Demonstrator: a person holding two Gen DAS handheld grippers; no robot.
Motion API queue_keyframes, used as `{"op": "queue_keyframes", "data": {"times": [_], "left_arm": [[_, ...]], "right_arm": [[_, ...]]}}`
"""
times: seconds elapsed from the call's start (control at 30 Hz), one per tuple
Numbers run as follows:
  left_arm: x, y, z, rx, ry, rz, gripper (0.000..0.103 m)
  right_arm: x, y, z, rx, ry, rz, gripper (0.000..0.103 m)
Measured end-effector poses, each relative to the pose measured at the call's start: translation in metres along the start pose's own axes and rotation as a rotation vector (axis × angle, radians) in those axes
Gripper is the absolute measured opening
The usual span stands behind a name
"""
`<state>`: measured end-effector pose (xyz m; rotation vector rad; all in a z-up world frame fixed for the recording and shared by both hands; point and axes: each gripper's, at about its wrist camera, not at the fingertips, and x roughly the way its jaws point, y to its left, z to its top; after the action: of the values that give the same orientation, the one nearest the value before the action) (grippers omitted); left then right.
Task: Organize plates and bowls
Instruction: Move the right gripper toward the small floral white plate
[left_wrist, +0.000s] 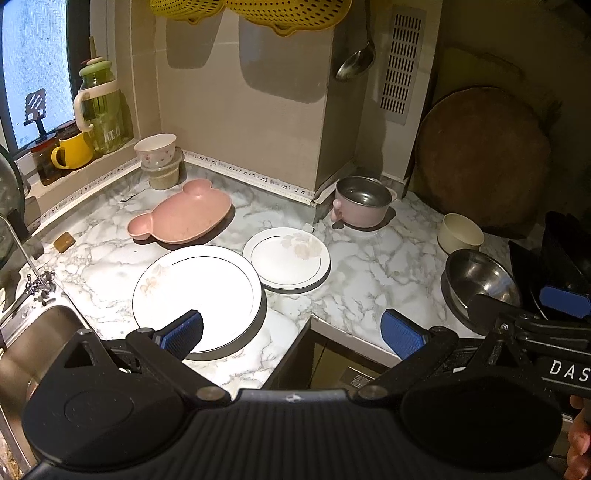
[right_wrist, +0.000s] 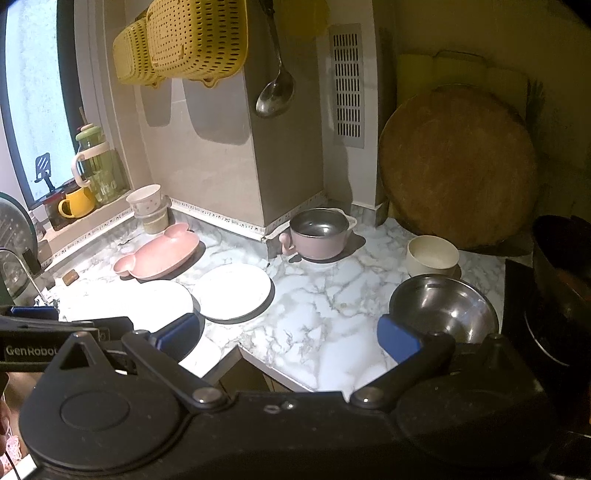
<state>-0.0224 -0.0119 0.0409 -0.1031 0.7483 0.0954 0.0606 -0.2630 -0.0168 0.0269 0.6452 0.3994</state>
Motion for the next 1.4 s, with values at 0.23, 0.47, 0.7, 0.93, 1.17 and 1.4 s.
{"op": "queue_keyframes", "data": {"times": [0.23,0.47,0.7,0.93,1.17,1.4], "left_arm": [[0.005,0.006,0.003,-0.004,0.012,0.000,0.103],[0.008,0.007,0.004,0.000,0.011,0.004,0.103],[0.010,0.002,0.006,0.006,0.007,-0.006,0.103],[0.010,0.003,0.007,0.004,0.008,-0.019,0.103],[0.010,0.002,0.010,0.007,-0.004,-0.028,0.103],[0.011,0.002,0.013,0.009,-0.012,-0.043,0.103]], "right_arm": [[0.006,0.002,0.003,-0.004,0.007,0.007,0.103],[0.010,0.002,0.005,0.008,0.012,0.012,0.103],[0.009,0.003,0.005,0.014,0.002,0.001,0.103],[0.009,0.001,0.006,0.020,0.000,0.000,0.103],[0.008,0.000,0.007,0.026,-0.016,0.007,0.103],[0.008,-0.001,0.008,0.032,-0.027,-0.002,0.103]]}}
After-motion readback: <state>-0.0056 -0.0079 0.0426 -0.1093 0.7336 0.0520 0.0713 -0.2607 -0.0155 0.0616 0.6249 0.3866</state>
